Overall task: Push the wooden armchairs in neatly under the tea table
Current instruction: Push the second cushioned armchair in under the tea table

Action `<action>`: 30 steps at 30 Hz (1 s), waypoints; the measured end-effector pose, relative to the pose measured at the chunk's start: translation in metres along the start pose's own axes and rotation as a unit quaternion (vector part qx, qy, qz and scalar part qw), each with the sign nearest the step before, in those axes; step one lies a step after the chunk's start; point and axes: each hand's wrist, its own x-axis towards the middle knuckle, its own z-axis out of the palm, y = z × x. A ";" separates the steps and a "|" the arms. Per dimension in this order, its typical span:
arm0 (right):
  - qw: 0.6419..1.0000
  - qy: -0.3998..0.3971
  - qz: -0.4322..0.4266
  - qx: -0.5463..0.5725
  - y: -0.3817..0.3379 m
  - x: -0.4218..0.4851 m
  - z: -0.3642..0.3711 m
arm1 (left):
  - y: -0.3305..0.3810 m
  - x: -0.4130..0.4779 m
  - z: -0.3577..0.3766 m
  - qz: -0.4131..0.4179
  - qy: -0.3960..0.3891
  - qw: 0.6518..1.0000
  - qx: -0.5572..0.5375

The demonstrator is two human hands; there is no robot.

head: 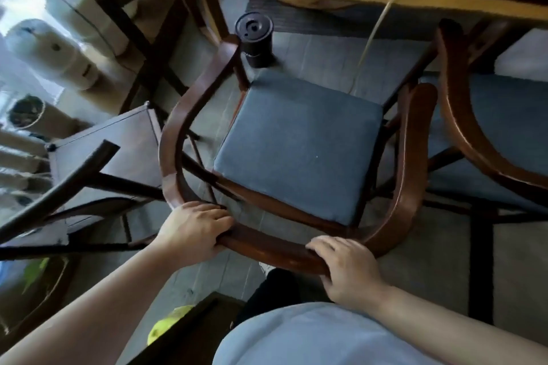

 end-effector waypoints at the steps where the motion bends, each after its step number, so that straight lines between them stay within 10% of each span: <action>1: 1.000 0.027 0.015 0.001 -0.002 -0.001 0.003 | -0.004 0.001 0.003 0.015 -0.004 1.000 -0.005; 12: 0.991 0.131 -0.001 -0.015 -0.013 0.002 0.017 | -0.016 0.008 0.014 0.074 0.022 0.997 -0.014; 30: 0.995 0.044 0.044 -0.072 0.053 0.009 -0.066 | 0.021 0.063 0.004 0.098 0.125 0.987 -0.027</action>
